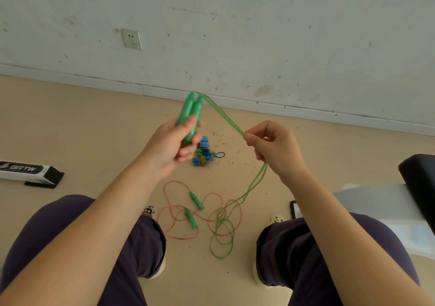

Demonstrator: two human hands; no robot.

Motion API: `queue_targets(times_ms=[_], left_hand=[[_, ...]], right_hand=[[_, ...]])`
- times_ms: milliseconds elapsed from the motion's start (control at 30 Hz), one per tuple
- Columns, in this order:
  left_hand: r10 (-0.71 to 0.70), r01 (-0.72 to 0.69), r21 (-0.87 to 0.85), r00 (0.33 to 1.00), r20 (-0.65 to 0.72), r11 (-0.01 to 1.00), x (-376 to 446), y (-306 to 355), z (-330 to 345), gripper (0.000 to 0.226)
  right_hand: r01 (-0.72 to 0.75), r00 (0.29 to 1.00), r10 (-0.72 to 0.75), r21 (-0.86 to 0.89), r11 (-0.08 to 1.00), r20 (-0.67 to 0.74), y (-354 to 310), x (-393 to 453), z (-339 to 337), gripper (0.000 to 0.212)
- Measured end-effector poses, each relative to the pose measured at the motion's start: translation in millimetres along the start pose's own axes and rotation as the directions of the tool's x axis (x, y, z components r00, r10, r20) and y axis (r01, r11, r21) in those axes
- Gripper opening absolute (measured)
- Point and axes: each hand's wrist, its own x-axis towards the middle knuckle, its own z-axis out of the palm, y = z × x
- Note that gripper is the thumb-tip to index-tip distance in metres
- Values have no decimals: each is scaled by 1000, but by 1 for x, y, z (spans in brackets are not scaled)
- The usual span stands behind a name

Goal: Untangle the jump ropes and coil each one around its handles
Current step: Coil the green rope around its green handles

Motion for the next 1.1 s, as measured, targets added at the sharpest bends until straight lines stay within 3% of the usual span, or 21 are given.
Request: queue_targets(times_ms=[67,133,267,367,433,533,633,767,867,1000,1100], left_hand=[[41,-41,-3,991,-127,999,4,2,-6,19],[59,-27,187,984,-166,982,6,0,-10,18],[-128,91,558,991,28,825,1,-7,-7,18],[-366,114,751,914,178,650,-7,-9,1,35],[-465,113,795,856,227,596,-11,-9,8,31],[-530,115,802,803,272,587,-15,-10,18,24],[-527,110,782,795,302,614,-15,-11,21,22],[-444,130,660,832,333,740,-13,-8,15,30],[-412,142,560,822,392,816,-12,-4,11,34],[-350,157,454,856,381,877,-9,-3,6,49],[-261,100,424,903,342,900,-10,-4,5,42]], right_hand=[[10,1000,-10,-38,999,14,1,0,-1,4],[24,998,-18,-101,995,59,0,-1,-1,3],[51,973,-18,-139,989,229,-5,-9,5,3],[100,949,-58,-120,988,311,-9,-12,11,4],[131,936,-83,-120,984,342,-10,-14,15,6],[146,925,-90,-126,981,369,-12,-15,21,6],[165,919,-110,-115,980,379,-9,-14,23,5],[108,939,-104,8,994,328,-7,-12,18,17],[46,931,-75,89,995,356,-7,-12,14,17],[-3,889,-56,127,992,454,-6,-13,10,22],[-19,883,-41,123,992,468,-7,-13,8,33]])
